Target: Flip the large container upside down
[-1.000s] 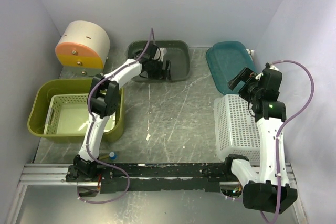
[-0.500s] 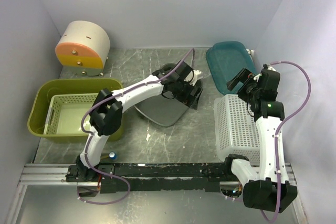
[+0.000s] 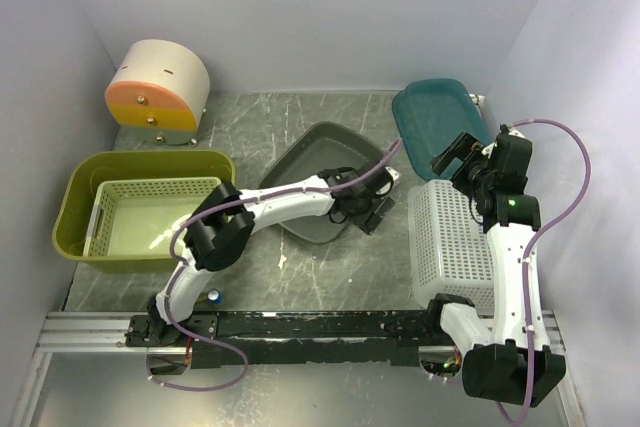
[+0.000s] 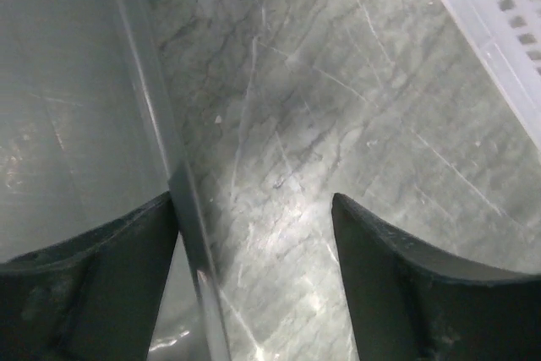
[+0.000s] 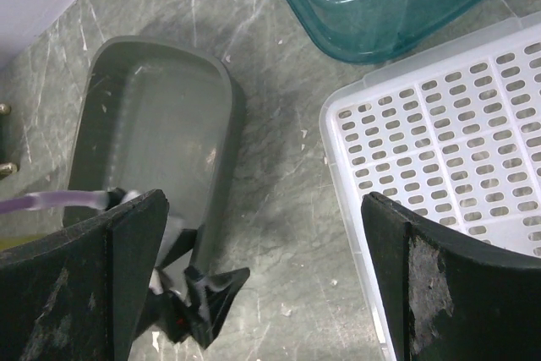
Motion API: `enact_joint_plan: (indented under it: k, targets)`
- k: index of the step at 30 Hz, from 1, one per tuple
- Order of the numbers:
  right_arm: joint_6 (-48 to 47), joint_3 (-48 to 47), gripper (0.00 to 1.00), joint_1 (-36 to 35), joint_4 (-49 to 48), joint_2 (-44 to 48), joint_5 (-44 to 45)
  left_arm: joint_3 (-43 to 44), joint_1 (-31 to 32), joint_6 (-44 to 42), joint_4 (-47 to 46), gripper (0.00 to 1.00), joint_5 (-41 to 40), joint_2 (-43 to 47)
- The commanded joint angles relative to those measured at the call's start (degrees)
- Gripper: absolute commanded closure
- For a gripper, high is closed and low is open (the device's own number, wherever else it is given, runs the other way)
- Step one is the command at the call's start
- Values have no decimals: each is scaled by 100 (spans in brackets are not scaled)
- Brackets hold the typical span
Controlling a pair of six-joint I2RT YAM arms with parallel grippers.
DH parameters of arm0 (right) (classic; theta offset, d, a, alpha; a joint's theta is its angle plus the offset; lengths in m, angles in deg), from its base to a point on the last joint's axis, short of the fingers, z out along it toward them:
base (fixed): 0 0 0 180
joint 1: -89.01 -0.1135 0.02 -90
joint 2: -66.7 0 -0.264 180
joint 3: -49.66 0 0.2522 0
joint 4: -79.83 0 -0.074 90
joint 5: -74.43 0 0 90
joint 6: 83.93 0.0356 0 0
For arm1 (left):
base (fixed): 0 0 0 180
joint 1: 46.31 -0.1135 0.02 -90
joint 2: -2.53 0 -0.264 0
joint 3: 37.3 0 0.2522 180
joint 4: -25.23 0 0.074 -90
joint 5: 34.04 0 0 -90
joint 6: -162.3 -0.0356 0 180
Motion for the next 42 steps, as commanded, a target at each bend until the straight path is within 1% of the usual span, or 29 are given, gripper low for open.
enact_joint_plan:
  k: [1,2,5,6,8,9,11,13,15,18,21,24,25,28,32,34,37,38,42]
  targets:
    - [-41,8,0,33,-85,56,-21,361,156,264,50,29,-769,-404]
    - [-53,-6,0,32,-70,58,-5,424,208,276,86,42,-873,-392]
    - [-63,-38,0,32,-54,62,27,646,286,235,175,71,-940,-255]
    - [-57,-49,0,33,-52,63,27,721,292,217,215,79,-853,-190]
    - [-48,-80,0,33,-49,72,16,952,286,206,356,91,-633,-62]
    - [-41,-101,0,33,-49,74,22,1073,283,207,442,93,-440,15]
    - [-47,-175,0,33,-9,90,18,1265,279,280,555,93,-140,220]
    - [-56,-312,0,32,81,117,67,1309,230,410,475,93,296,500]
    - [-41,-549,0,32,228,162,190,1237,90,709,309,93,1017,779]
    - [-98,-1161,0,33,537,233,413,1192,-248,1173,129,93,2007,1050]
    - [-190,-1816,0,33,722,326,735,912,-582,1678,-360,93,2860,1337]
    - [-161,-1895,0,33,581,598,997,431,-904,2382,-1140,93,3645,1645]
    - [-123,-1847,0,33,539,672,1061,252,-999,2651,-1451,93,3846,1730]
    - [-16,-1695,0,33,504,771,1070,-550,-1357,3607,-2920,93,4534,1929]
    - [63,-1486,0,33,430,800,950,-1492,-1829,5136,-4976,93,5219,1808]
    - [75,-1433,0,33,402,823,931,-1835,-1915,5807,-5990,93,5366,1682]
    - [51,-1368,0,27,387,841,911,-2160,-1955,6648,-7179,93,5444,1440]
    - [43,-1350,0,25,386,833,915,-2282,-1985,6935,-7713,93,5444,1343]
    - [8,-1286,0,33,393,868,952,-2715,-2181,7954,-9072,93,5429,951]
